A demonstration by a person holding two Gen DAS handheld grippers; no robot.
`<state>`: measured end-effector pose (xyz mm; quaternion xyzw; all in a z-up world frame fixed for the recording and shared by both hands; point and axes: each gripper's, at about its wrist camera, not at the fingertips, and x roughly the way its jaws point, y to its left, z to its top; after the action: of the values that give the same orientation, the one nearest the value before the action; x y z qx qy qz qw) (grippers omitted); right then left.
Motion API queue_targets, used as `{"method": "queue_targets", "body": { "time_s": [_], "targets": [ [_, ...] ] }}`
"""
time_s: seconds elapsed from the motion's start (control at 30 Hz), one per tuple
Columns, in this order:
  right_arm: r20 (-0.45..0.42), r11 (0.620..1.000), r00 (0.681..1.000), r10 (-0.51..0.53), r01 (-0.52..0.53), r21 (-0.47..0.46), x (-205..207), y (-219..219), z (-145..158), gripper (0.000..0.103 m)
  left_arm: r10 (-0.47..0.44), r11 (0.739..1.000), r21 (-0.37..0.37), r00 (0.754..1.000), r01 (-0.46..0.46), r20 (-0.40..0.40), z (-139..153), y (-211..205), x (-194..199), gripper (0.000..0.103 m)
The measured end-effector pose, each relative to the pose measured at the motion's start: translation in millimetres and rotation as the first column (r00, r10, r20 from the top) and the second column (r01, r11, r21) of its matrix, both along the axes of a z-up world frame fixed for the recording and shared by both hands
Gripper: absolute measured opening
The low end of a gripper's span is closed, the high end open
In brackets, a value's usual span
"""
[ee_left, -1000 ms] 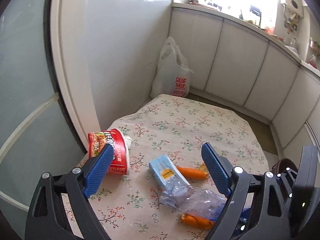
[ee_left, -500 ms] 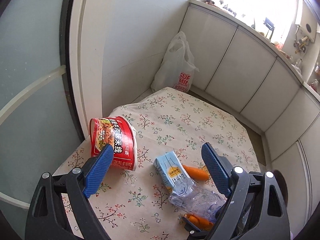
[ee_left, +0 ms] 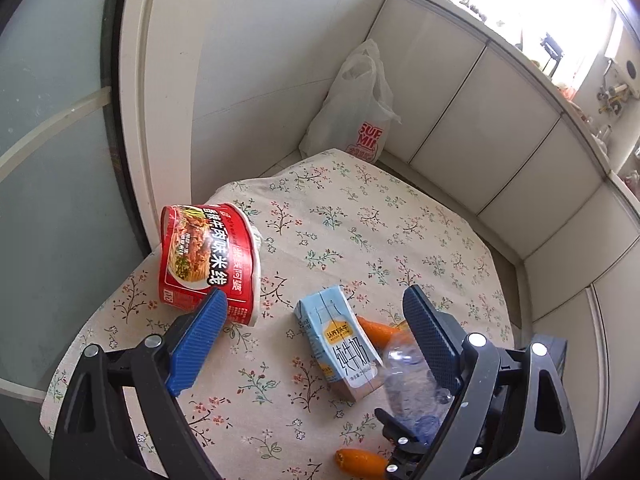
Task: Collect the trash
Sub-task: 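Grasp the clear plastic bottle with the right tool and lift it, then grasp the blue-and-white milk carton with the left tool while the right holds the bottle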
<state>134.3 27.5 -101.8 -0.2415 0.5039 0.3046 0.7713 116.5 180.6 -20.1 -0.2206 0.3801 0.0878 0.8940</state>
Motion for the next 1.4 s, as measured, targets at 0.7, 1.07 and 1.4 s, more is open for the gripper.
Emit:
{"method": "queue_targets", "body": {
  "time_s": [0.7,1.07,1.4],
  "targets": [
    [-0.046,0.814,0.876,-0.480,0.464,0.350,29.3,-187.1,89.6,0.061,-0.035,0.998,0.035,0.940,0.050,-0.340,-85.6,-61.7,70.8,0.087],
    [-0.035,0.814,0.875,-0.482,0.463,0.352,24.1,-196.0,94.6,0.061,-0.019,0.995,-0.099,0.903,-0.026,-0.428,-122.5,-45.4,83.0,0.082],
    [-0.029,0.810,0.869,-0.494,0.472,0.348,28.9,-190.5,92.9,0.061,-0.089,0.975,-0.224,0.928,0.006,-0.361,-115.2,-43.7,71.4,0.060]
  ]
}}
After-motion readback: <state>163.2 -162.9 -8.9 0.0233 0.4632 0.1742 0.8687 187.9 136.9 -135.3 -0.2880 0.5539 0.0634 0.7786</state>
